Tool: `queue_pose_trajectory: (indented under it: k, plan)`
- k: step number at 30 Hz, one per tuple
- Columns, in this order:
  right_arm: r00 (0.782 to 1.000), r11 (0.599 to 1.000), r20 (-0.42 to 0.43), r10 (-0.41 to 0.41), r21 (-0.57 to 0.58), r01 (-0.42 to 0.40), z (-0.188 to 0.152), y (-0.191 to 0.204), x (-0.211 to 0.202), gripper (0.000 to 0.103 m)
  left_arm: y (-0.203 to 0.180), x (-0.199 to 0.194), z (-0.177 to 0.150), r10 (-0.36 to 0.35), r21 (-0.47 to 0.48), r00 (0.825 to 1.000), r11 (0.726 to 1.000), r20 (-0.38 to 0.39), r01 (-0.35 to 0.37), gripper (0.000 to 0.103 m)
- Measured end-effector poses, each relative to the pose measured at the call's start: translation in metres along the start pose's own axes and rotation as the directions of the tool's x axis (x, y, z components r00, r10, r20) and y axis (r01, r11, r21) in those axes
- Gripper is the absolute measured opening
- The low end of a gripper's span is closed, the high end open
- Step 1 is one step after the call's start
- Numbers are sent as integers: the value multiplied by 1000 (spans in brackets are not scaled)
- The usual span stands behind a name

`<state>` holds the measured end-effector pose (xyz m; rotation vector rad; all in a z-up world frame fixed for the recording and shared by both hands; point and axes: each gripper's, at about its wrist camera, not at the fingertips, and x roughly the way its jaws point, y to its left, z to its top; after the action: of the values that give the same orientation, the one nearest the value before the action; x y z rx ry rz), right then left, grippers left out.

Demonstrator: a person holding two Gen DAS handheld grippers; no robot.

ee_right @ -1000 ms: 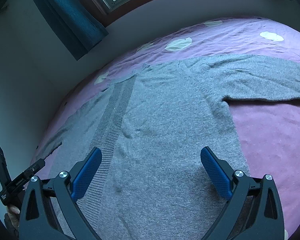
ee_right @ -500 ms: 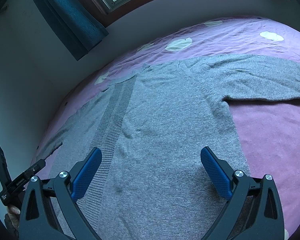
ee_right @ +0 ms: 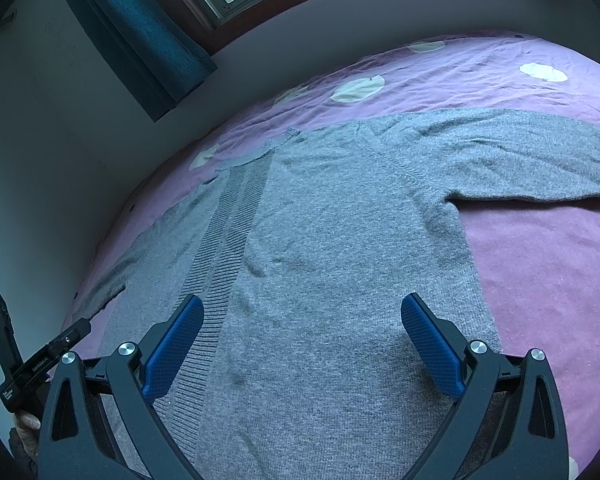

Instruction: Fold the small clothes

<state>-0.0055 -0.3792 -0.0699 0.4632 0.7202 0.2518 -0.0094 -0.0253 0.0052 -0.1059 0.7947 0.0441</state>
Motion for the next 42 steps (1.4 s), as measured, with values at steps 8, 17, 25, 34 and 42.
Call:
queue_pose_trajectory:
  k: [8, 17, 25, 34, 42]
  plan:
    - [1000, 1000, 15, -7, 1, 7, 4, -1, -6, 98, 2, -2, 2, -8, 0, 1000, 1000, 10, 8, 101]
    - [996, 990, 87, -35, 136, 23, 35, -55, -37, 98, 12, 5, 4, -31, -46, 999, 998, -19, 30, 101]
    - [979, 849, 165, -123, 528, 18, 37, -195, -103, 98, 21, 14, 2, -29, -57, 999, 998, -31, 27, 101]
    - [923, 667, 230, -310, 744, 39, 6, -303, -168, 80, 29, 22, 1, -20, -61, 999, 998, -40, 17, 101]
    - [905, 646, 250, -343, 763, 34, 20, -331, -163, 76, 31, 29, -2, -18, -60, 998, 998, -53, 15, 101]
